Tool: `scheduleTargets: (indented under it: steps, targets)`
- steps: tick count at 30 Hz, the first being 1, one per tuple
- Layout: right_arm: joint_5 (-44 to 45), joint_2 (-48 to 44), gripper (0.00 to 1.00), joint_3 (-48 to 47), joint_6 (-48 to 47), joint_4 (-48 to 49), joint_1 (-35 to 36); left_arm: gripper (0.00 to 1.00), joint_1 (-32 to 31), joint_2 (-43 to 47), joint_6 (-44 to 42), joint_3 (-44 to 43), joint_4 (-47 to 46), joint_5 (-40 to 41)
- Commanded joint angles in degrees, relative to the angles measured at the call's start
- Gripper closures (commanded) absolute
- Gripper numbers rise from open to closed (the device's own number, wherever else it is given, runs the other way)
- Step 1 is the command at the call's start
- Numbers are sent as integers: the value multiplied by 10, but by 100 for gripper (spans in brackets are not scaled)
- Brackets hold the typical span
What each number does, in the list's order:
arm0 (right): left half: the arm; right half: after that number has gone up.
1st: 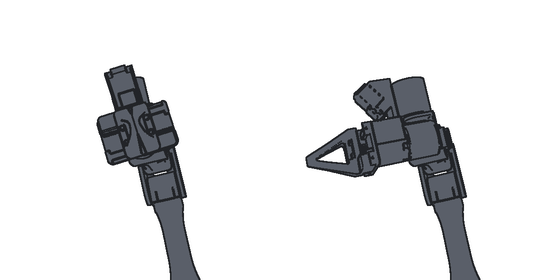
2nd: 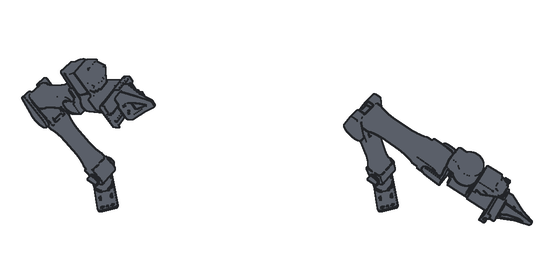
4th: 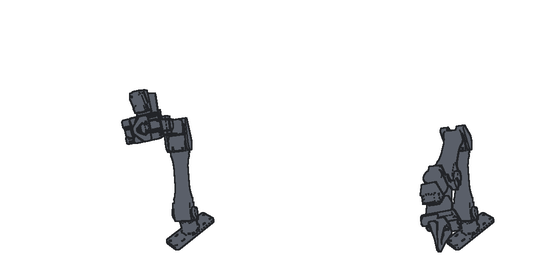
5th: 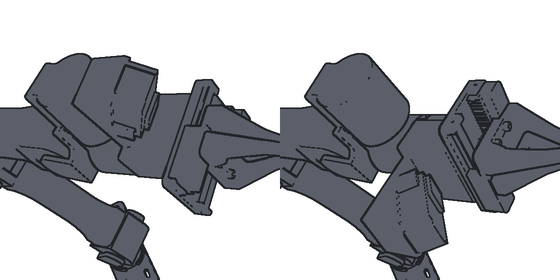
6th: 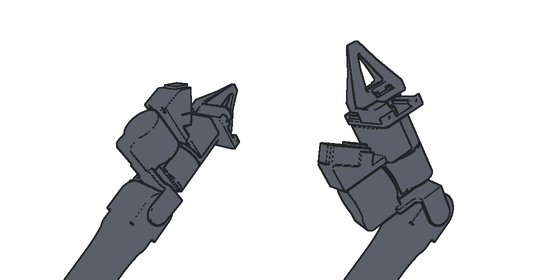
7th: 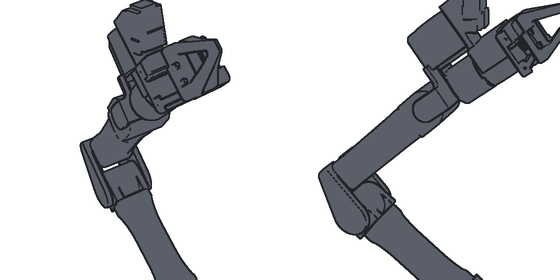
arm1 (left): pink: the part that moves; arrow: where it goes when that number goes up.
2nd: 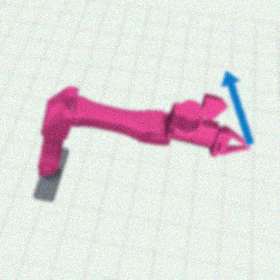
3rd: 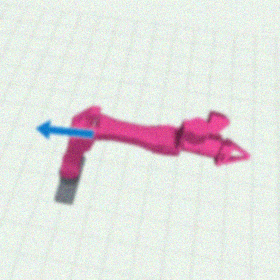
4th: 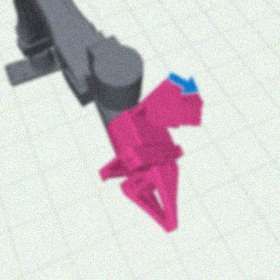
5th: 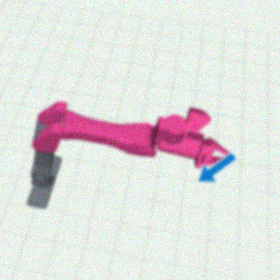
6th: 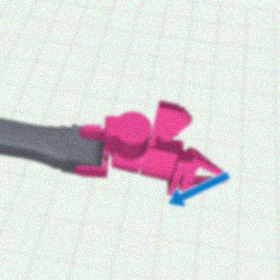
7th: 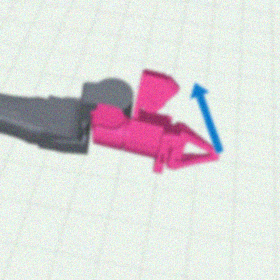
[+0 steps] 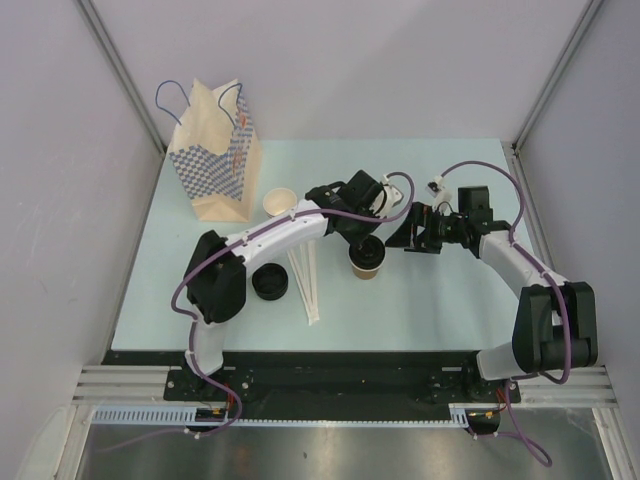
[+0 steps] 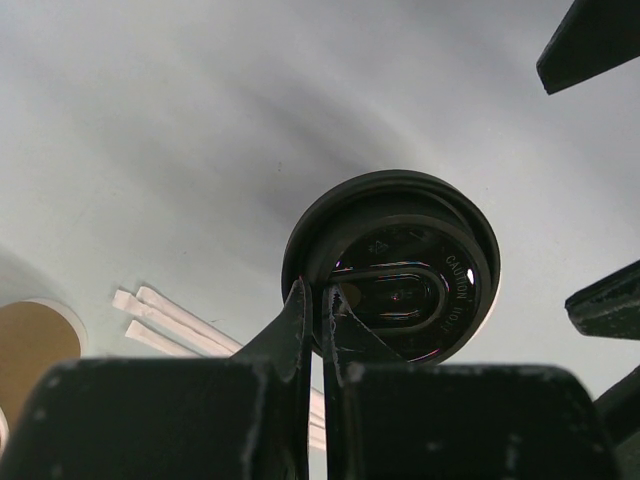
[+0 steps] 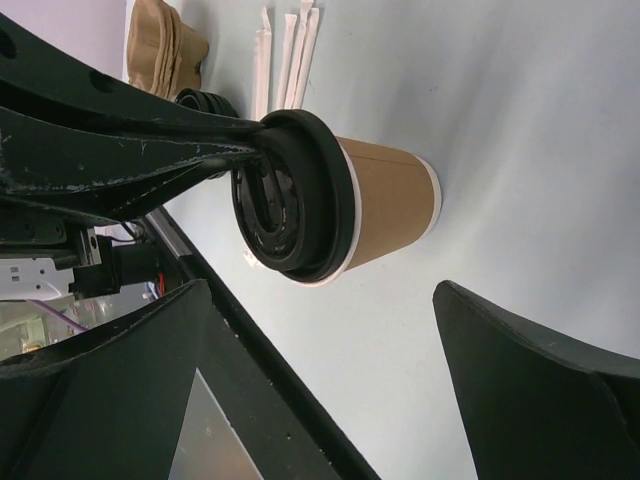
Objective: Pack the takeout coffee
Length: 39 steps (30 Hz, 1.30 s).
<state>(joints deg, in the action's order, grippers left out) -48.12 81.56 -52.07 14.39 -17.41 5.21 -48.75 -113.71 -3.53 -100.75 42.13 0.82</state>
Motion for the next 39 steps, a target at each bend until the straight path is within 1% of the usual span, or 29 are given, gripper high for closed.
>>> scheduleTargets:
  steps: [1, 8, 21, 39]
  targets:
    - [-13, 7, 0, 0, -7, 24, -3, 100, 3, 7, -7, -19, 12, -24]
    - [-15, 13, 0, 0, -1, 32, -2, 100, 3, 10, -10, -15, 15, -25]
    - [-25, 11, 0, 0, 12, 46, 0, 100, 8, 18, -8, -47, 18, -22]
    - [-21, 12, 0, 0, 10, 48, -1, 100, 18, -20, -11, -49, 43, -47]
